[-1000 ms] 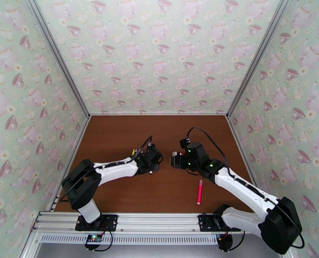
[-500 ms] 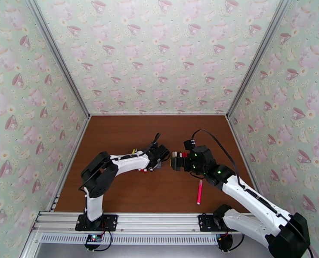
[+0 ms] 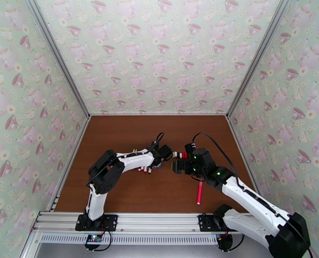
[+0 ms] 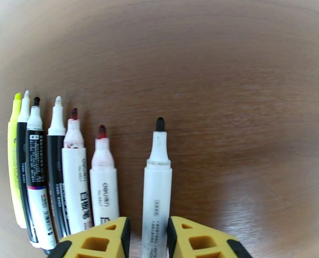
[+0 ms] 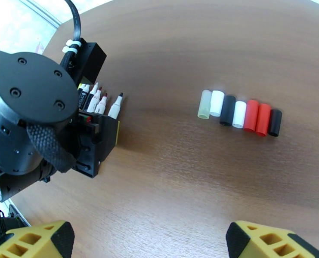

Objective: Open the pen caps

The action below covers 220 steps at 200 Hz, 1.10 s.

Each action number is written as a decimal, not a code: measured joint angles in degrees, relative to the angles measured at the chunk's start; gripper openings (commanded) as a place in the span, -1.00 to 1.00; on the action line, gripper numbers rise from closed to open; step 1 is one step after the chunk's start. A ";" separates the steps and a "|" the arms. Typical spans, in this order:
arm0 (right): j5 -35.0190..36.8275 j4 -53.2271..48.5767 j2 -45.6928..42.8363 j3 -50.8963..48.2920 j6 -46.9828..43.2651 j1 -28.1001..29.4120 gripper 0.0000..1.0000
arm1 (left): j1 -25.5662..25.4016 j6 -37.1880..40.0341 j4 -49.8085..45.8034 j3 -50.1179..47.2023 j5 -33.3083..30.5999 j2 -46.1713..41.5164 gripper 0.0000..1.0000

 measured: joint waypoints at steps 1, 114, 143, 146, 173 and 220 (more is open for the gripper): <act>0.02 -0.04 0.02 0.00 0.02 0.00 1.00 | 0.00 0.00 -0.07 0.00 -0.04 0.00 -0.40; 11.04 -9.46 0.07 0.04 9.16 -0.83 0.38 | 0.00 -0.04 -0.24 -1.14 -0.50 -4.85 -0.41; 12.50 -13.25 -0.17 0.02 11.65 -3.63 0.18 | 0.00 -0.02 3.23 -4.68 1.97 -9.88 -0.40; 12.50 -13.51 -0.22 0.02 12.15 -4.02 0.15 | 0.00 -0.02 3.91 -5.33 2.38 -10.56 -0.39; 12.48 -13.94 -0.79 -1.75 12.96 -8.57 0.06 | 0.00 0.33 11.30 -12.61 7.65 -17.79 -0.33; 12.39 -14.05 1.29 -6.45 12.83 -16.20 -0.08 | 0.00 1.51 25.44 -22.97 19.41 -29.33 -0.24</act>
